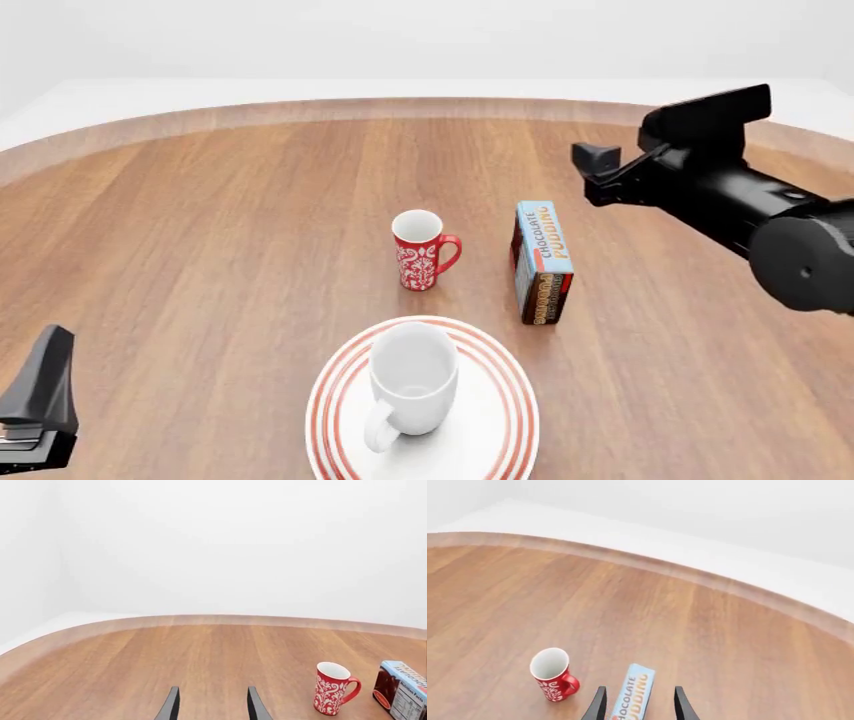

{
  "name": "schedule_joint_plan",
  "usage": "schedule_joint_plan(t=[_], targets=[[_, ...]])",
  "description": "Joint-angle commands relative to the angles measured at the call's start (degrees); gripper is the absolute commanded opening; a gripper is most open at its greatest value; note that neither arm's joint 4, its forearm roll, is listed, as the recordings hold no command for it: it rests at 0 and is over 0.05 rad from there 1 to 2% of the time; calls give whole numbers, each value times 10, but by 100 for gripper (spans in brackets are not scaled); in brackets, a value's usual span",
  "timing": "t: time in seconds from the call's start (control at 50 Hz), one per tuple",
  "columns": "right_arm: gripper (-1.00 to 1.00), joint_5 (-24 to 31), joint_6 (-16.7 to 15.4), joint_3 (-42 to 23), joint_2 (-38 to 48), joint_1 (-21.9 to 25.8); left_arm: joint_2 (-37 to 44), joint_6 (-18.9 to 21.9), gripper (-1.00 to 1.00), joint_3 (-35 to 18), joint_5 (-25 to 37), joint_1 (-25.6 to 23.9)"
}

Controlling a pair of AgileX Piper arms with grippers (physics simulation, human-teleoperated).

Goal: Pick up the white mug and put it on the plate, and put the chocolate pudding to the right of the plate.

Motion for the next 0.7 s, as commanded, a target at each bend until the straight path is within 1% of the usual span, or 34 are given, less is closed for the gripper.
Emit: schedule_joint_plan(t=[0.02,0.22,0.3,0.54,0.7], targets=[[100,2,12,-21,28,6,0,-2,100,0,0,0],[100,7,23,-42,49,6,0,-2,100,0,0,-1],[100,6,37,-46,57,2,0,-3,100,0,-1,-2],[100,5,57,-61,74,-5,0,-5,100,1,-1,-3],[100,1,72,-59,76,-24,0,-6,100,1,-1,-3]])
